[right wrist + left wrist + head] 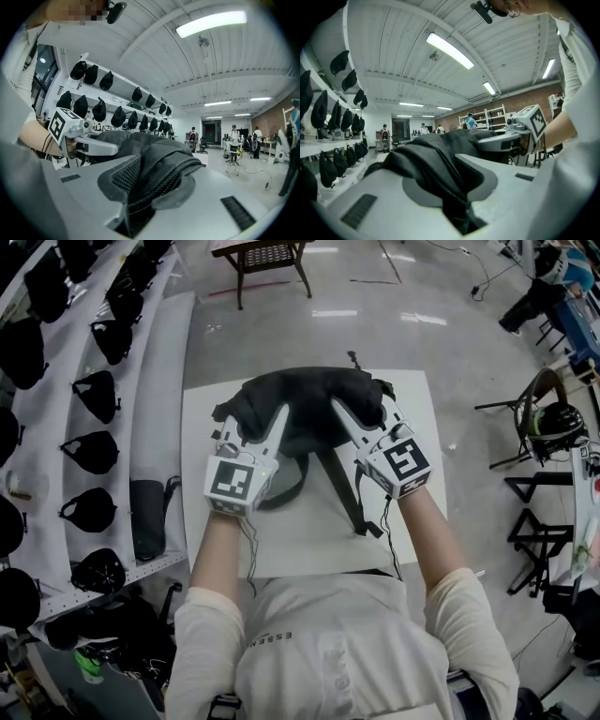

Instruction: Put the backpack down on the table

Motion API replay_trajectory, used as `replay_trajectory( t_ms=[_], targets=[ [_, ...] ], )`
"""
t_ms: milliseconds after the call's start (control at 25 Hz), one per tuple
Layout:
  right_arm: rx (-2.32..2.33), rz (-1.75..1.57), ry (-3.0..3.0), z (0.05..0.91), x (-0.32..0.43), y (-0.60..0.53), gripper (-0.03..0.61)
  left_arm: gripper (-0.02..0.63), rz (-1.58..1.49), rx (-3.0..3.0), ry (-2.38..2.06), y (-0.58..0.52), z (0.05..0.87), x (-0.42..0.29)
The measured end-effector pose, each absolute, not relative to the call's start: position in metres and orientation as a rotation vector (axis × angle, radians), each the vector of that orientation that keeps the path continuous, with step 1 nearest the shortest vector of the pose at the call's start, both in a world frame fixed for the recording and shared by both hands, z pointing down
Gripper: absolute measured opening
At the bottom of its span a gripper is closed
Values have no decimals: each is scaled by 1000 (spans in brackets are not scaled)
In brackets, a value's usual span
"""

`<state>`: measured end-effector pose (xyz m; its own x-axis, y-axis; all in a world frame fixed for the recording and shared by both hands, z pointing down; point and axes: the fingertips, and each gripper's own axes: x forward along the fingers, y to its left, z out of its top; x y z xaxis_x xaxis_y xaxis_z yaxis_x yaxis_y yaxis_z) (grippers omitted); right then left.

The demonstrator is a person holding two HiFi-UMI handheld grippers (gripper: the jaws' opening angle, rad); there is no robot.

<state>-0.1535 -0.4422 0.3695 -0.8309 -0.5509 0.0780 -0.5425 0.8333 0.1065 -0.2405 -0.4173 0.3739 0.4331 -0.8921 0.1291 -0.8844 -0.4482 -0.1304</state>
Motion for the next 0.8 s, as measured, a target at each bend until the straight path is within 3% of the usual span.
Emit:
replay_trajectory(
  t_ms=[800],
  targets=[
    [906, 37, -2884, 416, -171, -431, 106, 77, -173, -2801, 1645, -406, 425, -266]
  ],
)
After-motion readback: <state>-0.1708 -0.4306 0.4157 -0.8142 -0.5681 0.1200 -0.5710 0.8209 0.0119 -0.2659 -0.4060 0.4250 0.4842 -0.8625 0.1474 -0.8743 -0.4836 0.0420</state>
